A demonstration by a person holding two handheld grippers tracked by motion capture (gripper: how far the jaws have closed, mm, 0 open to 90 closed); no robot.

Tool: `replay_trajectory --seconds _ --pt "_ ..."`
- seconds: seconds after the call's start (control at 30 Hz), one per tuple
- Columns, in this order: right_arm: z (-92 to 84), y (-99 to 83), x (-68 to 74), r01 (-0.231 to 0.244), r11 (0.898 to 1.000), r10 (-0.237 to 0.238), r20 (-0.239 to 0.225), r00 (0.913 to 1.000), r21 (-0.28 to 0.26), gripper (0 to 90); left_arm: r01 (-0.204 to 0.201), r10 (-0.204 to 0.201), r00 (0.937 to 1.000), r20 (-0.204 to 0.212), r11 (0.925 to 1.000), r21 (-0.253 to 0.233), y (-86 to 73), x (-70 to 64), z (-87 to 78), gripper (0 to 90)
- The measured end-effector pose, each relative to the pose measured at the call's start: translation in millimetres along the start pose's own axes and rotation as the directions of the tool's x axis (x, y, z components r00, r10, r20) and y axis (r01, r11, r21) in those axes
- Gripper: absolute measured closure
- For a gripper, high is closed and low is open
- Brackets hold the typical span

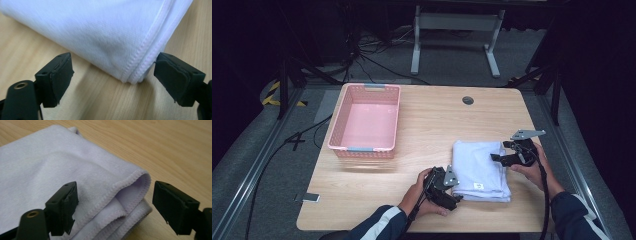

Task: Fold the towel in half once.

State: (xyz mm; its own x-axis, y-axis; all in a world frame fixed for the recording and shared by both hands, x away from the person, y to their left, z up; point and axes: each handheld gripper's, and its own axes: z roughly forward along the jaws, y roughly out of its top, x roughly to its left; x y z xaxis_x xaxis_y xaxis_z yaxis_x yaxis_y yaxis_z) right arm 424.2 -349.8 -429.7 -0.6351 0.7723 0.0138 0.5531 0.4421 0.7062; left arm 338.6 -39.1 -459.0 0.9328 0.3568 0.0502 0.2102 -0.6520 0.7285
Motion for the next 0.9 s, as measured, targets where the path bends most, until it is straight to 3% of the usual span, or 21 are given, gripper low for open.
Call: replay_trajectory --seconds 0.07,0.17,0.33,0.4,0.5,0.57,0.7,0.83,0.9 --pt "8.1 -1.4 -3.7 -0.007 1.000 0.008 -0.005 1.0000 0.023 17.1 -0.012 0.012 0.9999 0.008 0.9999 -0.006 1.6 -1.0 1.3 15.7" --pt "19.7 -4.8 -4.6 -0.017 0.998 0.017 -0.004 0.9998 0.065 14.2 -0.058 0.058 0.9983 0.012 0.9980 0.024 3.5 -5.2 8.8 15.7" --pt "25.6 -10.3 -12.3 -0.080 0.995 0.083 -0.032 0.9961 0.063 7.3 -0.046 0.045 0.9989 0.007 0.9983 0.037 3.6 -7.3 15.9 15.4" --pt "26.0 -10.2 -11.9 -0.072 0.995 0.074 -0.034 0.9967 0.064 8.7 -0.048 0.048 0.9988 0.006 0.9981 0.037 3.7 -6.6 18.9 15.1" --pt "23.1 -10.3 -9.7 -0.046 0.998 0.050 -0.077 0.9958 0.050 28.3 -0.037 0.037 0.9993 0.004 0.9988 0.033 4.4 -6.5 21.4 15.2" --pt "20.6 -12.2 -6.9 -0.050 0.998 0.055 -0.146 0.9878 0.039 46.8 -0.020 0.020 0.9998 0.008 0.9995 0.024 4.8 -5.1 22.9 17.2" --pt "20.3 -11.9 -6.5 -0.069 0.996 0.076 -0.168 0.9828 0.048 54.3 -0.004 0.004 0.9998 0.017 0.9998 0.018 6.8 -0.9 24.3 25.9" --pt "19.9 -12.2 -6.9 -0.087 0.995 0.095 -0.189 0.9773 0.051 60.5 -0.008 0.008 0.9994 0.033 0.9999 0.006 8.7 2.3 25.0 45.1" --pt "19.4 -11.8 -6.0 -0.075 0.996 0.083 -0.189 0.9786 0.048 63.5 -0.015 0.015 0.9993 0.034 0.9998 0.012 10.6 2.8 25.4 53.0"
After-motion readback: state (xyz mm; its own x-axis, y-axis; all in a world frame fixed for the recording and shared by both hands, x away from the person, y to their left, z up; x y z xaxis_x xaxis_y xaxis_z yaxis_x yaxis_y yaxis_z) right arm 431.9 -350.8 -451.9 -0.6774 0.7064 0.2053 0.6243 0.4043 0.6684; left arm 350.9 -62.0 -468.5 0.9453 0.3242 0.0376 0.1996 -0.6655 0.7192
